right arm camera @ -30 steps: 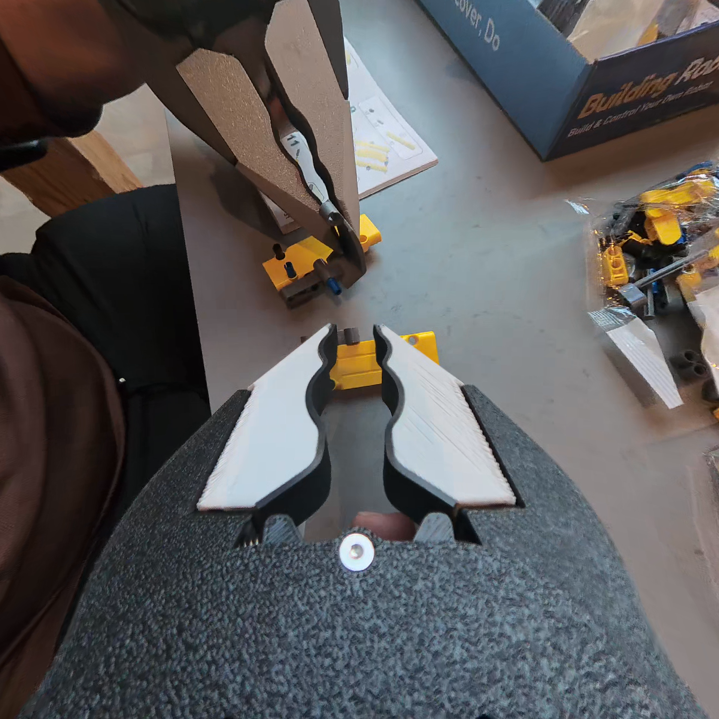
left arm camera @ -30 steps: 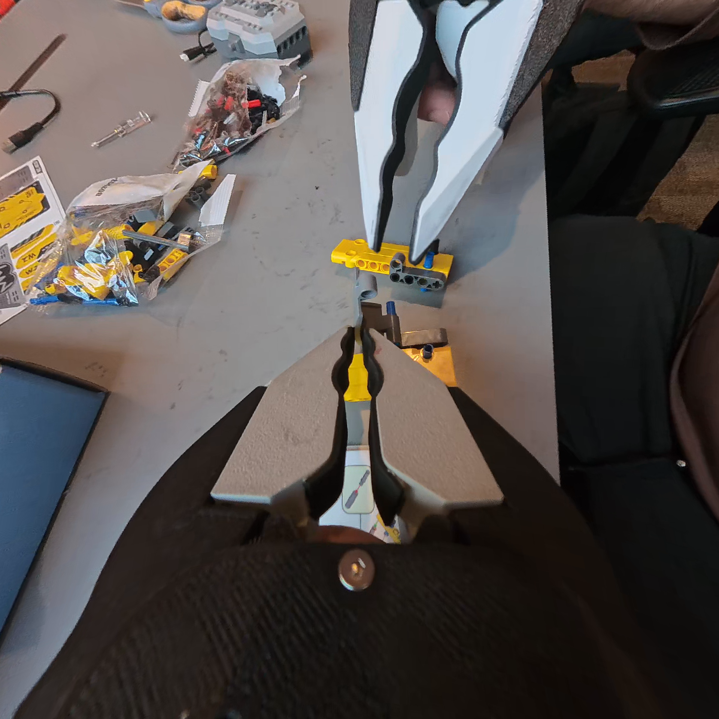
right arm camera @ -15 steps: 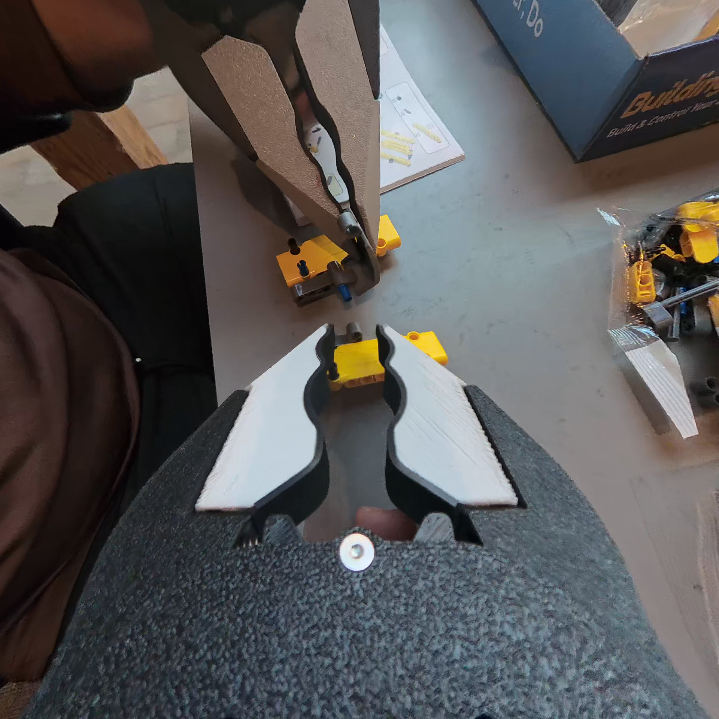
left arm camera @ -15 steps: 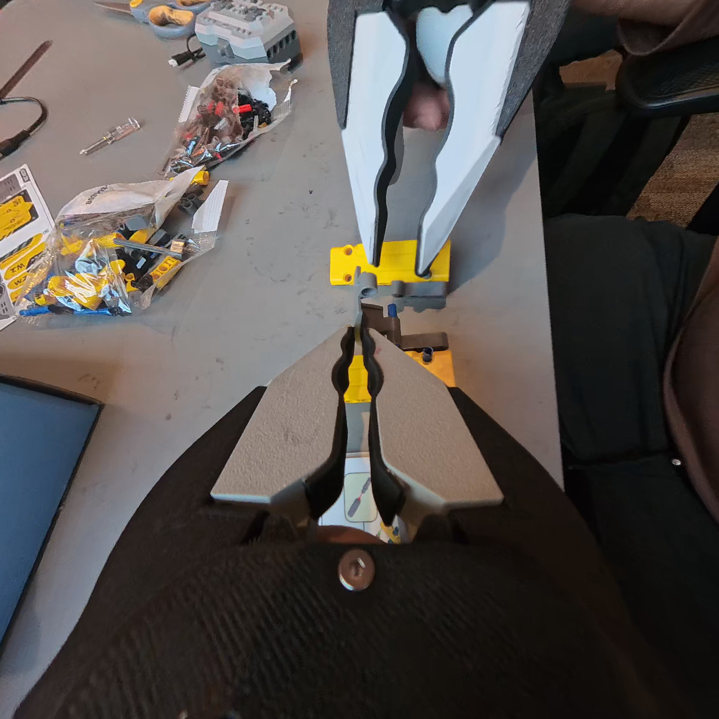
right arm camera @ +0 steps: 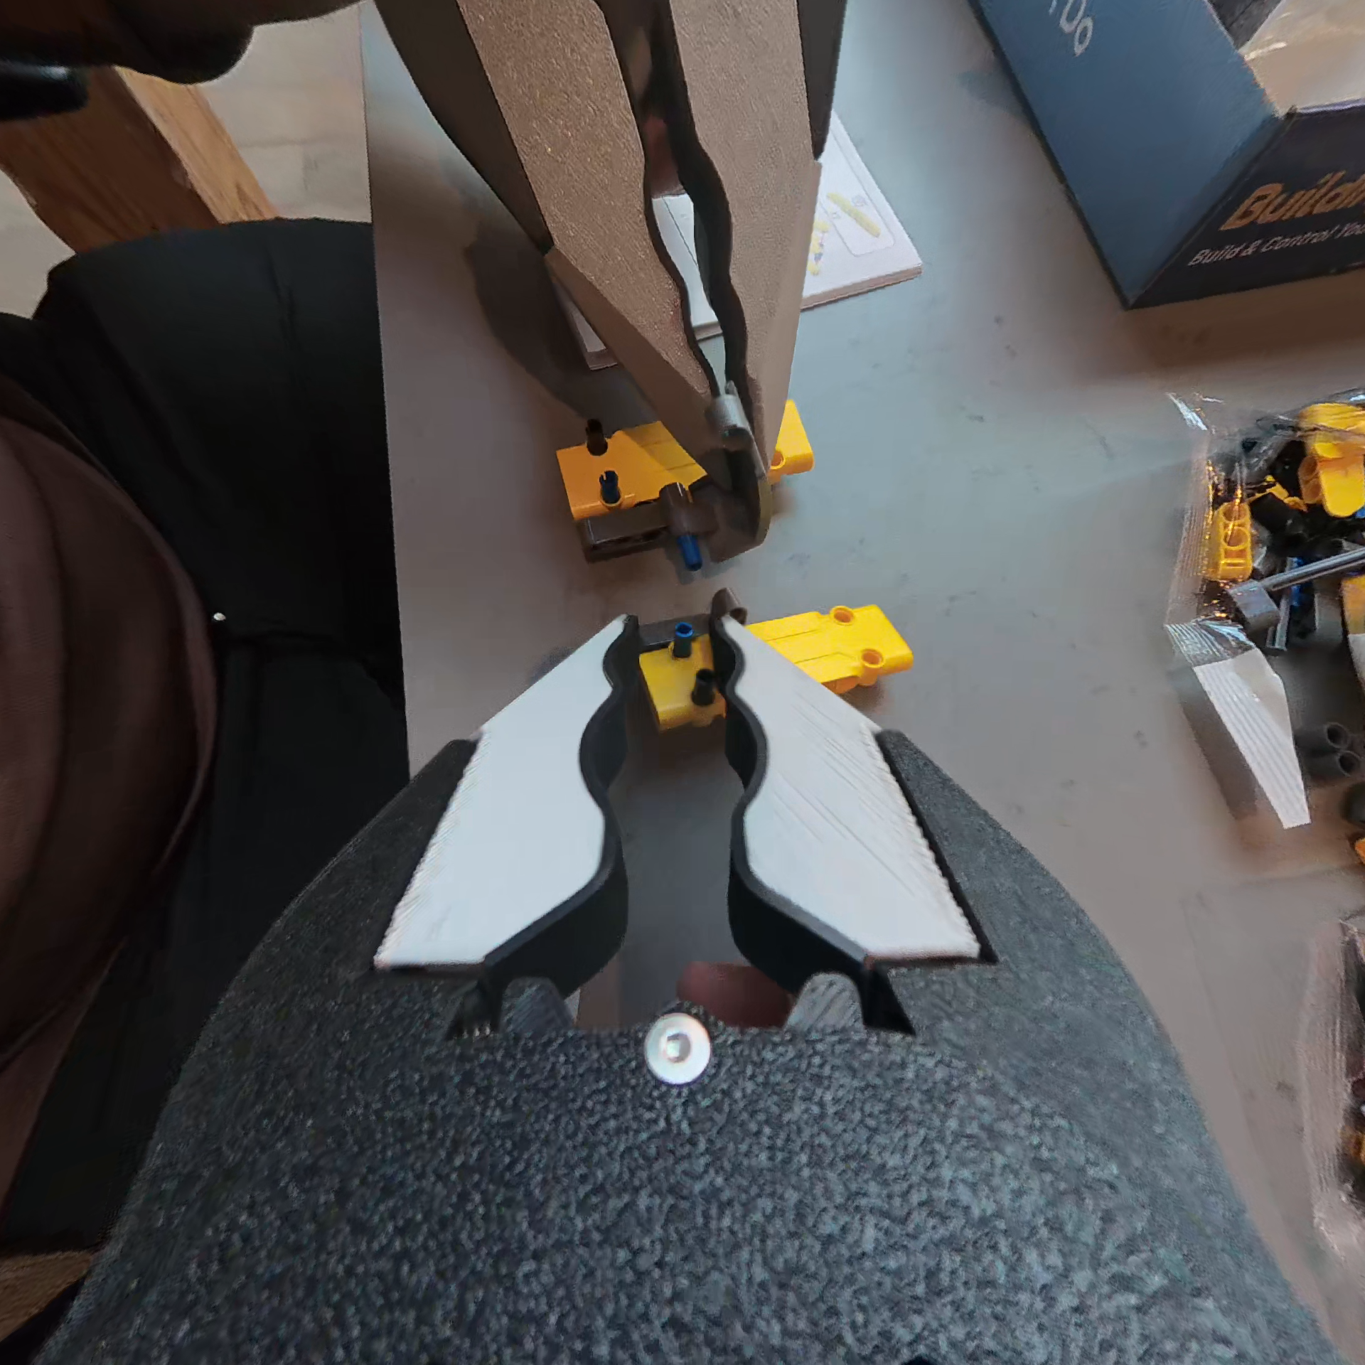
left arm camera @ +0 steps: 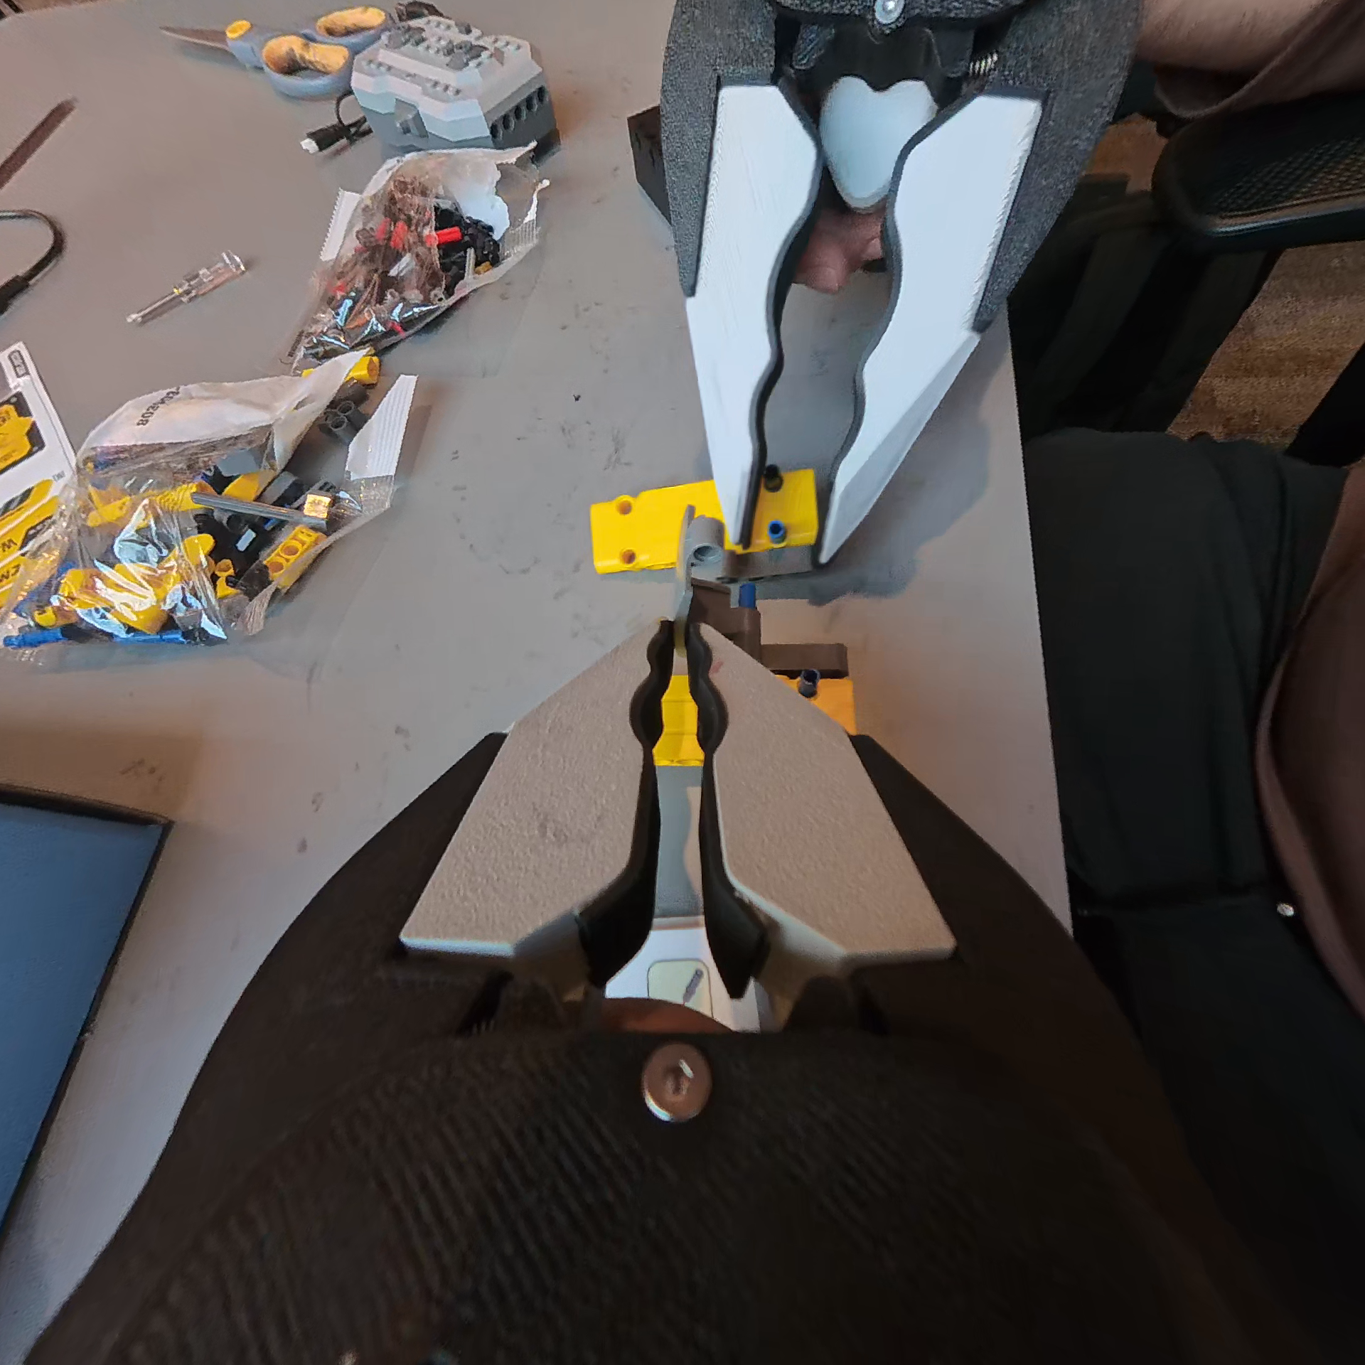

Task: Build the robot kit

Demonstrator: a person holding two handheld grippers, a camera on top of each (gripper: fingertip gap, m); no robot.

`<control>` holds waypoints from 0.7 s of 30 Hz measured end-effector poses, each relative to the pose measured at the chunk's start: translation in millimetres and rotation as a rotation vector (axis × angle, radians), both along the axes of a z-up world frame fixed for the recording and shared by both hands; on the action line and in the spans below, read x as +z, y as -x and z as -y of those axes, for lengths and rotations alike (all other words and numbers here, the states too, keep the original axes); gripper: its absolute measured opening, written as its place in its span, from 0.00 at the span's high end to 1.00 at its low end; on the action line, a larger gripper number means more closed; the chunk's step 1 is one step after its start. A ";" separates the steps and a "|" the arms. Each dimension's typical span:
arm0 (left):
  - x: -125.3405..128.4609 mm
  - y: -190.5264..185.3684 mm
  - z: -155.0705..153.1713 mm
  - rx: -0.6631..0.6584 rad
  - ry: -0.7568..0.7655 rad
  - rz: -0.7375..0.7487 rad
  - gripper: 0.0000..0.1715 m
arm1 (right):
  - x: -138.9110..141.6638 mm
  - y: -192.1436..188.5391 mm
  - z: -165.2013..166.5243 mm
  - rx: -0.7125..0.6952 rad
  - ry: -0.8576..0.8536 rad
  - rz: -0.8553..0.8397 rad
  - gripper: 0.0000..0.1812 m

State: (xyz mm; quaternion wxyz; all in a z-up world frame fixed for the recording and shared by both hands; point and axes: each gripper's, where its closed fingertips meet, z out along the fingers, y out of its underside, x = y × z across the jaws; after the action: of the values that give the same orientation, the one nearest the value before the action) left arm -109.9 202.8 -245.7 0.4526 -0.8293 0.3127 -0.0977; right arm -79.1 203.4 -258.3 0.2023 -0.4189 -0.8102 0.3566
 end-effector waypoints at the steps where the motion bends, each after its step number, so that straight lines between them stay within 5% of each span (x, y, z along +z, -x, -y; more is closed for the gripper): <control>1: -0.3 -1.2 -0.7 -0.001 0.001 -0.001 1.00 | -0.2 0.8 0.6 0.004 -0.007 -0.009 0.90; 17: -9.1 2.8 -4.0 0.056 0.029 -0.063 0.99 | 8.0 -11.8 -7.4 -0.014 -0.038 -0.038 0.78; 21: -8.5 5.8 0.8 0.080 0.050 -0.045 0.84 | -4.1 -8.0 -5.8 -0.011 -0.060 -0.022 0.78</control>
State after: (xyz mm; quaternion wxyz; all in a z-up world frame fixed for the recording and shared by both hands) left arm -115.8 202.0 -254.2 0.4282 -0.8542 0.2868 -0.0685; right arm -71.1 209.2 -262.3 0.2253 -0.4131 -0.8160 0.3357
